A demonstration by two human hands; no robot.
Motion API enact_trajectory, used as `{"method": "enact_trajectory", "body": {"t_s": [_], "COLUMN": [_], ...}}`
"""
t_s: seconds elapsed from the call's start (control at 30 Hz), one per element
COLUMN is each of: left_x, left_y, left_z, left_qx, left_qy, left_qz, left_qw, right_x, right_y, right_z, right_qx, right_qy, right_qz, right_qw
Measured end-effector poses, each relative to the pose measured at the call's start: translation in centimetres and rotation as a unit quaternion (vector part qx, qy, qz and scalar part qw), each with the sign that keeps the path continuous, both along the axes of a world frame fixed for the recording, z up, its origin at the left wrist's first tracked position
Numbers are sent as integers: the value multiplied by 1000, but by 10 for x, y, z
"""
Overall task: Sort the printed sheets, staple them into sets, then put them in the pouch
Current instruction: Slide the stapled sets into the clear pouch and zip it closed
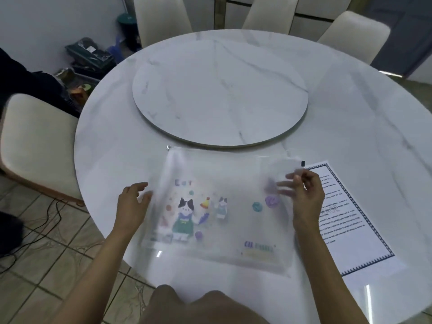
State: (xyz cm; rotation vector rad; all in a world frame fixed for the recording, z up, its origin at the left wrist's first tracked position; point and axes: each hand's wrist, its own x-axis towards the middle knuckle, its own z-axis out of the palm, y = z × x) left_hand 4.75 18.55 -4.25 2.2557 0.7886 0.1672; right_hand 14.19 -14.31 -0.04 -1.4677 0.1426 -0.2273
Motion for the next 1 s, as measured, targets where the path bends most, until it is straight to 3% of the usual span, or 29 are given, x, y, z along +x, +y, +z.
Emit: {"method": "enact_trajectory", "body": {"t_s": [0.23, 0.43, 0.5, 0.63, 0.73, 0.9, 1.0], "left_x": [-12, -1, 3, 5, 3, 7, 12], "left_y": [-18, -24, -30, -58, -73, -70, -61], "left_z": [-4, 2, 8, 7, 0, 1, -4], "left_qx": [-157, -404, -425, -340, -268, -86, 30], "left_qy": [-28, -100, -77, -3, 10, 18, 68], "left_qz": [85, 217, 177, 81, 42, -46, -111], "left_qw": [984, 883, 884, 937, 962, 995, 991], "right_x": [-5, -30, -34, -45, -56, -74, -82], "right_y": [8, 9, 9, 19, 25, 10, -4], "right_z": [-14, -35, -38, -47, -58, -56, -45], "right_qx": [98, 156, 167, 104, 89, -30, -114], "right_qy": [32, 88, 102, 154, 196, 273, 283], "right_qz": [-98, -173, -199, -234, -201, 30, 105], "right_qw": [990, 968, 960, 954, 956, 961, 946]}}
